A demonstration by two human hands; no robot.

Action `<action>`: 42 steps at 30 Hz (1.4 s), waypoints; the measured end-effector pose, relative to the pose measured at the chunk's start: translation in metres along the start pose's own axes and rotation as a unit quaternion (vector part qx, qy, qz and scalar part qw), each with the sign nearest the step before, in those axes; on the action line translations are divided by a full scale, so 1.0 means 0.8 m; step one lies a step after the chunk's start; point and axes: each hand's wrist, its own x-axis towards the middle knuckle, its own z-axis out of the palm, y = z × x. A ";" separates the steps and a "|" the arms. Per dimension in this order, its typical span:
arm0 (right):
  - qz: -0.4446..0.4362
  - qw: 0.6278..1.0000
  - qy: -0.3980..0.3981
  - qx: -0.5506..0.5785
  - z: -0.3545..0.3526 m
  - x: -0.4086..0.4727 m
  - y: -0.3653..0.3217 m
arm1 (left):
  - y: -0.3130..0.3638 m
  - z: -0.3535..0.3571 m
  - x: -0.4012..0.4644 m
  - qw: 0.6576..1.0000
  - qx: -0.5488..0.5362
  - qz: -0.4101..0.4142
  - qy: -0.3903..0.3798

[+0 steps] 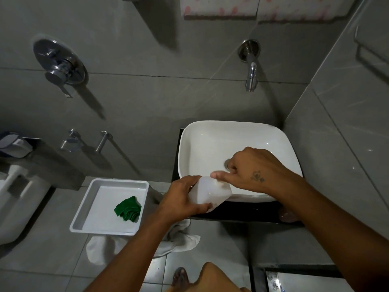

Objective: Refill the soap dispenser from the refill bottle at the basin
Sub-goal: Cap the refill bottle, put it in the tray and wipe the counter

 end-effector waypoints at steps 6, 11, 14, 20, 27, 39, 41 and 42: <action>-0.022 0.999 -0.027 0.029 0.001 -0.006 0.008 | -0.001 0.001 -0.001 1.000 -0.008 -0.001 0.011; -0.039 0.997 -0.004 0.070 0.004 -0.009 0.016 | 0.003 0.000 -0.001 1.000 -0.015 0.003 0.015; -0.067 0.996 -0.026 0.058 0.010 -0.010 0.011 | 0.003 0.002 -0.002 1.000 -0.010 0.000 0.008; -0.064 0.995 0.009 0.077 0.015 -0.010 0.021 | 0.005 0.004 -0.003 1.000 -0.017 -0.003 0.010; -0.081 0.993 0.005 0.088 0.017 -0.010 0.034 | 0.021 0.000 -0.005 1.000 -0.022 -0.003 0.007; -0.052 0.948 0.042 0.312 0.071 -0.016 0.033 | 0.033 -0.003 -0.007 0.998 -0.056 -0.004 0.003; 0.049 0.868 0.009 0.494 0.079 -0.018 0.036 | 0.034 -0.005 -0.008 0.996 -0.083 -0.011 0.009; 0.115 0.811 -0.033 0.572 0.086 -0.019 0.036 | 0.034 -0.006 -0.010 0.995 -0.102 -0.020 0.014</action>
